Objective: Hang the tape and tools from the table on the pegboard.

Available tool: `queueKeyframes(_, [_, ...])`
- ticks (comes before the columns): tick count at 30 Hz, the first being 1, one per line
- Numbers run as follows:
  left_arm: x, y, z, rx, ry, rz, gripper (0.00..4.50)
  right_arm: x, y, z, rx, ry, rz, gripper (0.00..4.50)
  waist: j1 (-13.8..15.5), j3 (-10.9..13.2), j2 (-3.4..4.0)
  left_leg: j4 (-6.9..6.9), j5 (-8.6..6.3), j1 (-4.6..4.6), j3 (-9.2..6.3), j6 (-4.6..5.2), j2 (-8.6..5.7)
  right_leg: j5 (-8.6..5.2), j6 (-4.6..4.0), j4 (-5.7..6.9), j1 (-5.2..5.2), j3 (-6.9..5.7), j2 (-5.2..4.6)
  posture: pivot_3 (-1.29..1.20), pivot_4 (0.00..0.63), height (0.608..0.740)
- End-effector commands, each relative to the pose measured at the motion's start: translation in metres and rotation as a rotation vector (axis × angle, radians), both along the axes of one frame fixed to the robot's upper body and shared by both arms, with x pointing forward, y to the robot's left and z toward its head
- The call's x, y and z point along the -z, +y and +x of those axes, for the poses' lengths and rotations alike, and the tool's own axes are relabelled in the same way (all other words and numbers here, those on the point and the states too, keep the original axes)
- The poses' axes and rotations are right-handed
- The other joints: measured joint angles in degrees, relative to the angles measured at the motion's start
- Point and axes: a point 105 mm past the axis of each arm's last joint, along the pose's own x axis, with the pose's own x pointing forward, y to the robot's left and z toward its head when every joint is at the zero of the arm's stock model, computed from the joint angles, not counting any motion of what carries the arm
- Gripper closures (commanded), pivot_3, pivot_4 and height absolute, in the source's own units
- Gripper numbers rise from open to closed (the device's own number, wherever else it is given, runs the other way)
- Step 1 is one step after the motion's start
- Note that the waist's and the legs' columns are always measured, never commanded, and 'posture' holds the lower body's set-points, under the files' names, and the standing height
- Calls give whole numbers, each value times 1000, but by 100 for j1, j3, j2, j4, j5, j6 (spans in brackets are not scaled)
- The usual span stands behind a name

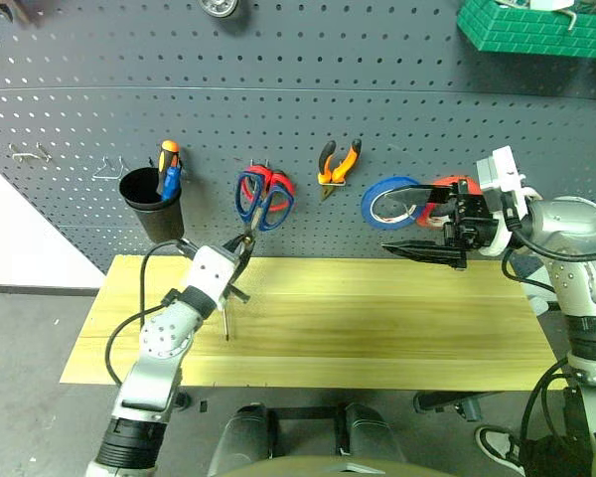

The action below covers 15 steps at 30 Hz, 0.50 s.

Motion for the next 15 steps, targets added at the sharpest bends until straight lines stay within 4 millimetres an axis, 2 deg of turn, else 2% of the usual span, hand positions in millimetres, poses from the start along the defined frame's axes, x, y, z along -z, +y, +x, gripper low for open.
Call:
queueKeyframes(1, [-5,-14,11,-18,-30,13,3990,-15,-3,-4,7,-62,5,0,-6,-5,-1,2,0,0,0,0,-2,0,0,1,1,0,0,26,66,740])
queueKeyframes(5, [-2,-20,27,-61,-29,10,3990,-11,-4,-3,16,-59,-1,0,-7,-12,-3,3,0,8,-1,0,-3,2,3,9,4,0,3,21,64,740])
queueKeyframes(8, [-2,-12,38,-162,-42,2,3990,-10,-4,-4,18,-61,-9,0,-11,-13,-3,3,0,13,-1,0,-2,4,7,15,5,1,5,15,63,740])
queueKeyframes(15, [9,-2,46,-279,-16,-25,3990,-8,-8,-3,29,-65,-39,0,-15,-14,-4,4,0,42,11,0,-2,2,6,32,18,15,6,8,59,740])
